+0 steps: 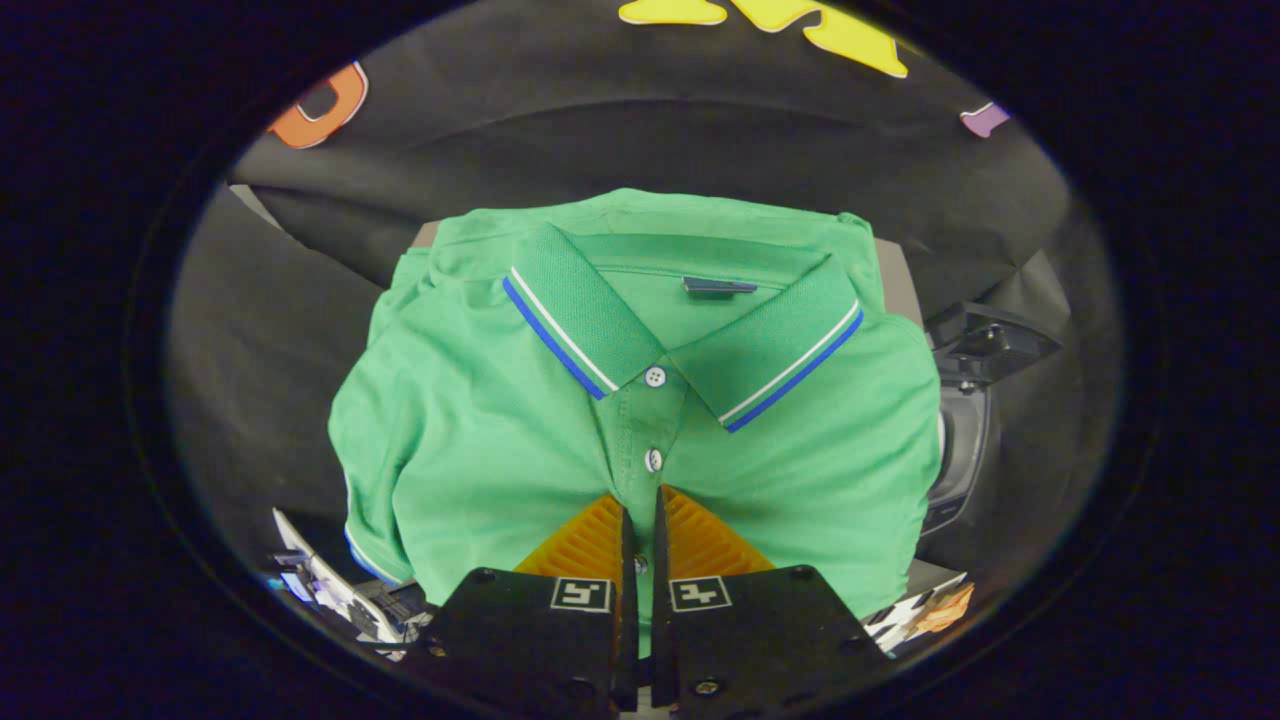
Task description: Put the clothes into the washing machine and then close the washing machine lid.
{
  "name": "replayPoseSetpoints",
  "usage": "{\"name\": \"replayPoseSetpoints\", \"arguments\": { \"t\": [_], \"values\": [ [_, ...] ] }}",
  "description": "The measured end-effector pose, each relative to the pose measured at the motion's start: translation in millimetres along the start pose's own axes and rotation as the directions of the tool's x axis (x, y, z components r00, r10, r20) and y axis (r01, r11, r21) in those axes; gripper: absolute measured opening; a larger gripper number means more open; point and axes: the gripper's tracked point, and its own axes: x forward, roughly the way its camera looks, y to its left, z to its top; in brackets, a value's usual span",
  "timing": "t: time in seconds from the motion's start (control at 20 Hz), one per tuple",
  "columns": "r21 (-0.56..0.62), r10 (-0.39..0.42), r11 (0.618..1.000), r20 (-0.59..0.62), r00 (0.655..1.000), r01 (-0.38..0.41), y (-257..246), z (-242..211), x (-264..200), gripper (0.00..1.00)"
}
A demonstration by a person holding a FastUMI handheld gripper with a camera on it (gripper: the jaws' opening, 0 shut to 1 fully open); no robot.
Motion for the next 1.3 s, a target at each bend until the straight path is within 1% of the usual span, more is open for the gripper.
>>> {"name": "replayPoseSetpoints", "arguments": {
  "t": [0.1,0.4,0.65,0.7,0.75,0.95,1.15,1.3],
  "values": [
    [-0.006,0.023,1.0,-0.007,1.0,-0.023,-2.4,2.5,-5.7,0.07],
    [0.003,0.043,0.999,0.067,0.997,-0.044,-8.7,4.8,-38.8,0.06],
    [-0.009,0.01,1.0,0.121,0.993,-0.009,-25.3,5.0,-63.3,0.07],
    [-0.013,0.006,1.0,0.134,0.991,-0.004,-29.7,1.9,-67.1,0.06],
    [-0.019,0.004,1.0,0.151,0.989,-0.001,-46.5,-1.2,-70.7,0.06],
    [-0.025,-0.02,0.999,0.198,0.98,0.025,-61.7,-12.6,-91.4,0.07],
    [-0.017,-0.07,0.997,0.296,0.953,0.079,-88.8,-23.1,-113.8,0.06],
    [0.003,-0.072,0.997,0.341,0.937,0.076,-96.3,-45.1,-129.8,0.07]
  ]
}}
